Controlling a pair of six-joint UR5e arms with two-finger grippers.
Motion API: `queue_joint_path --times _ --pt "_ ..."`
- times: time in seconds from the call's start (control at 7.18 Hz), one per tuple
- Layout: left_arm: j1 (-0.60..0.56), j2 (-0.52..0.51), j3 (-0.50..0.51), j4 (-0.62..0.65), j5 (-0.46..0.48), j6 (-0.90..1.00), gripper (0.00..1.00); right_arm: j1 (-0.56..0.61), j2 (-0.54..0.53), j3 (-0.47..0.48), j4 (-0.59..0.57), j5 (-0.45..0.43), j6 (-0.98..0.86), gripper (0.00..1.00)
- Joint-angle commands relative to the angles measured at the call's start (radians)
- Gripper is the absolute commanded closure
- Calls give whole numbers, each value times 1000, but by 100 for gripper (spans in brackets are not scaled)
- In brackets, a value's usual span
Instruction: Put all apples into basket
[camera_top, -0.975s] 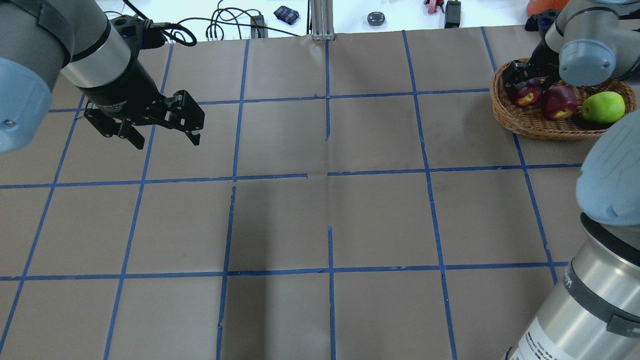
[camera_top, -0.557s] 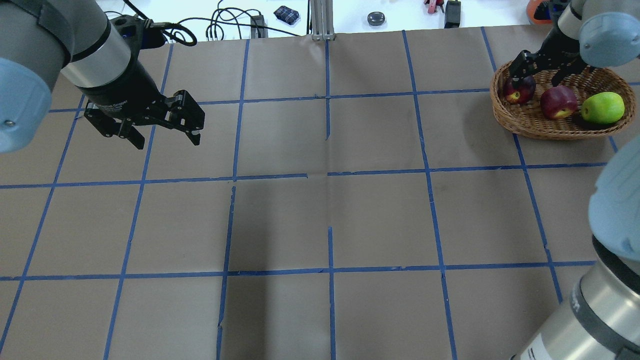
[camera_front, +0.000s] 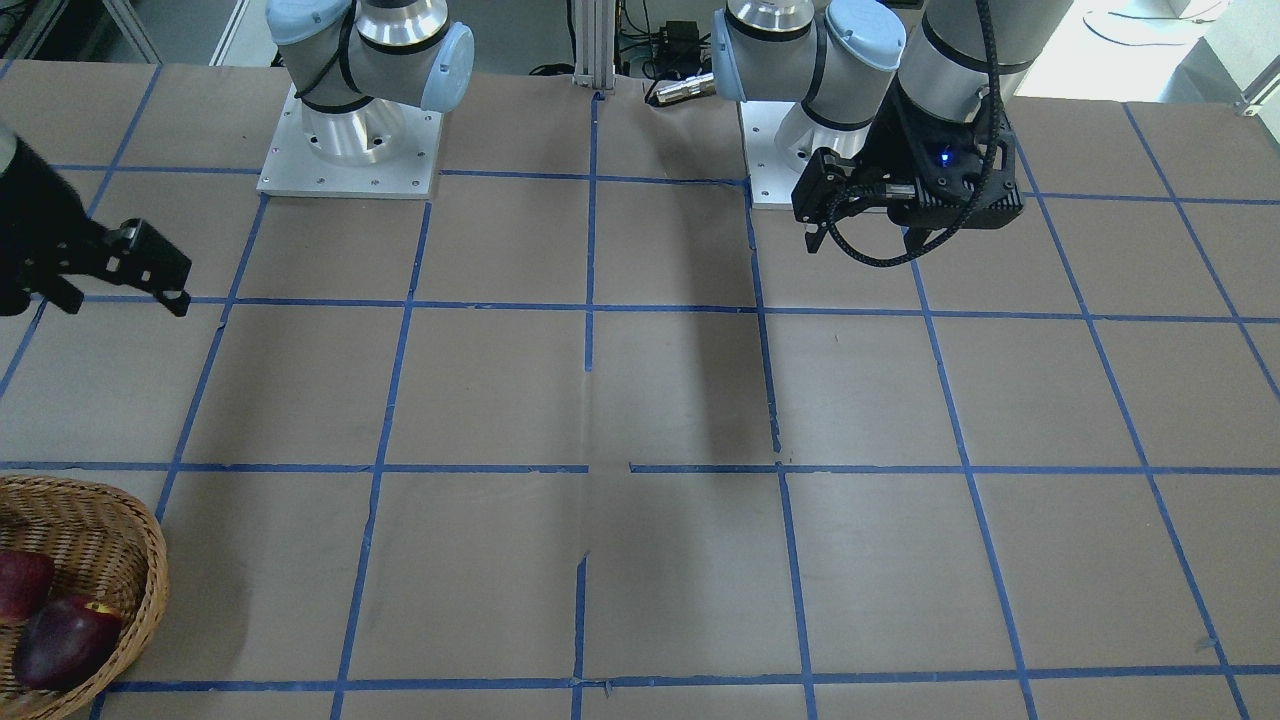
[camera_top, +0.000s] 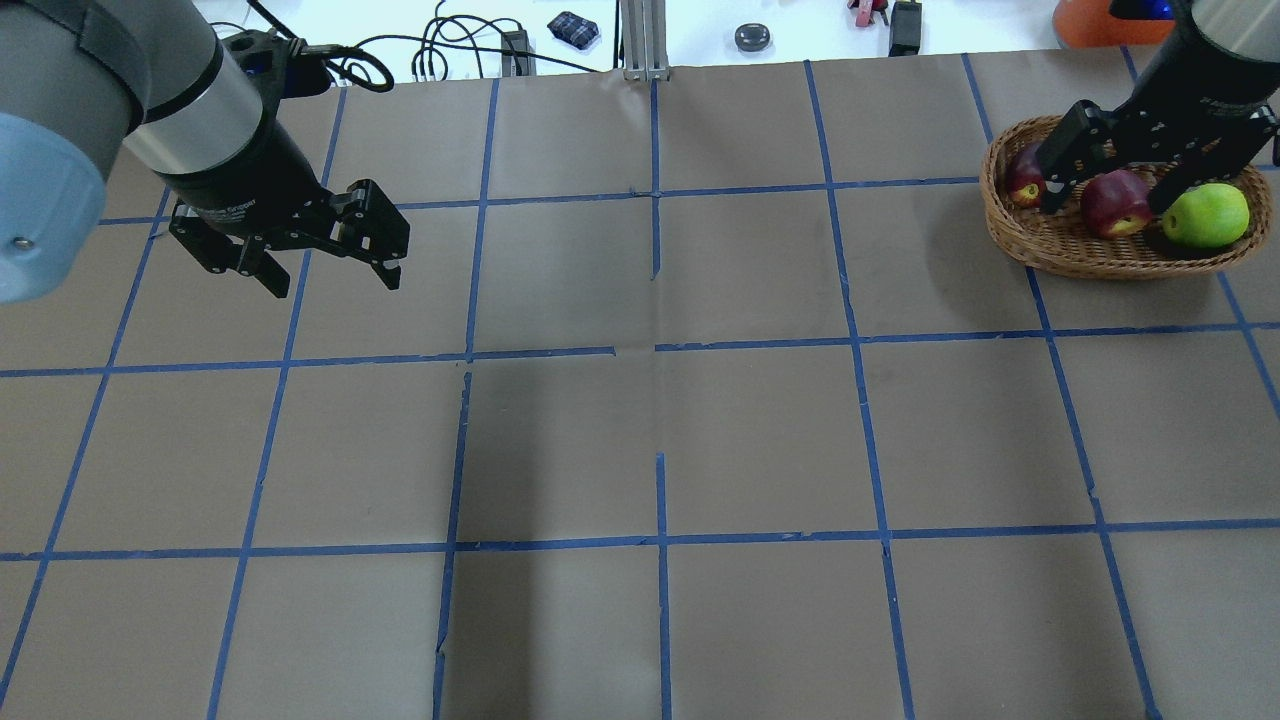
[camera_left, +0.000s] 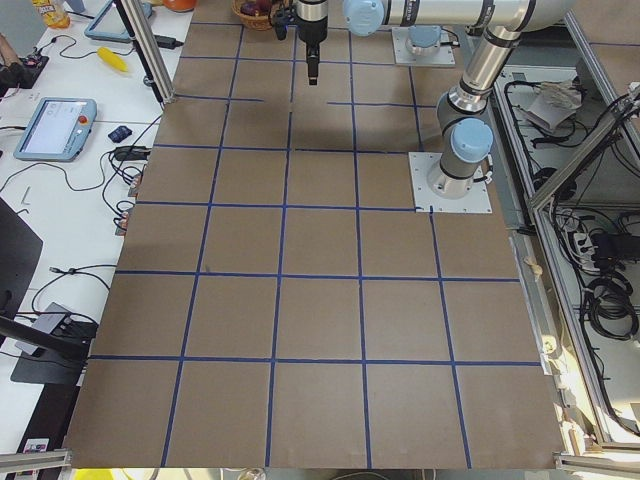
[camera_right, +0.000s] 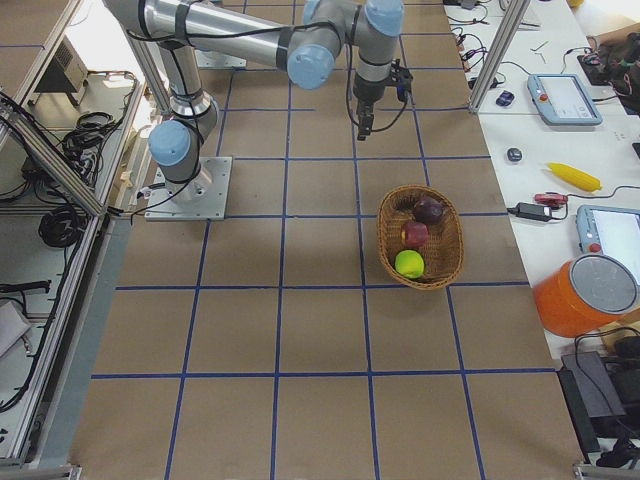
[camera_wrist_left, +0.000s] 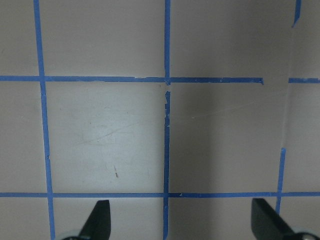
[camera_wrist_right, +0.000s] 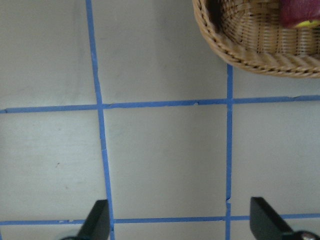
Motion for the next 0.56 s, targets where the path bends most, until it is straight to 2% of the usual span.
queue_joint_path --times 0.0,0.14,0.42 --pt "0 0 1 0 0 0 0 151 -84 37 45 -3 132 0" --pt "-1 0 1 0 0 0 0 208 -82 37 45 0 227 0" --pt "0 0 0 0 0 0 0 233 -91 36 63 0 236 0"
